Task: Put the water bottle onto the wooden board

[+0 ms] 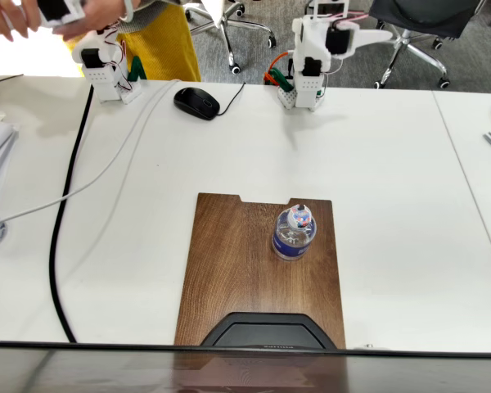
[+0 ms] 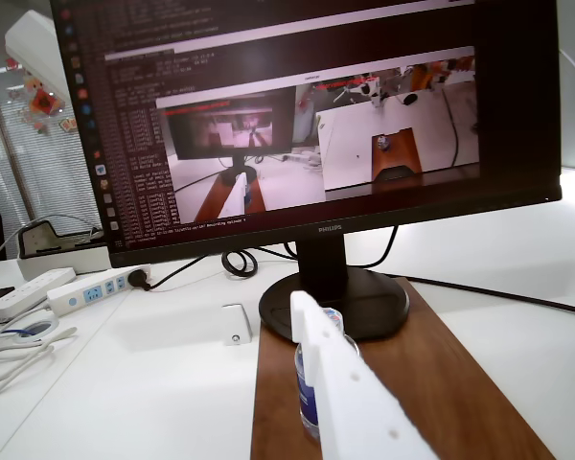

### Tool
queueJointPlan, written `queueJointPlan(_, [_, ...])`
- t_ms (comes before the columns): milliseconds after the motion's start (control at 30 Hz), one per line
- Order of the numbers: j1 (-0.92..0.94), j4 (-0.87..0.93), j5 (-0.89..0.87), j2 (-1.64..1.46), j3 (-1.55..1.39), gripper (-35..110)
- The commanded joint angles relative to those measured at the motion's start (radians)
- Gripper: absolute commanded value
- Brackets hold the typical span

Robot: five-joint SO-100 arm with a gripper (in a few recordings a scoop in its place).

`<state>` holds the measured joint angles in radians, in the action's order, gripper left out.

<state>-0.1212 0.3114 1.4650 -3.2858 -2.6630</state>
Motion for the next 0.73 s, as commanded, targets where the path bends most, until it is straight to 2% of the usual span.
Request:
queueJointPlan(0, [0.02, 0.256, 0.02, -0.012, 0.198, 99])
queueJointPlan(133, [0.052, 0.454, 0.051, -0.012, 0.333, 99])
queueJointPlan(233, [0.069, 0.489, 0.107, -0.012, 0.357, 94])
queueJointPlan(367, [0.077, 0.436, 0.101, -0.012, 0.328, 73])
queueJointPlan(500, [0.077, 0.408, 0.092, -0.012, 0.302, 28])
queueJointPlan(600, [0.077, 0.408, 0.092, -0.012, 0.302, 4])
queueJointPlan(700, [0.075, 0.408, 0.094, -0.012, 0.302, 0])
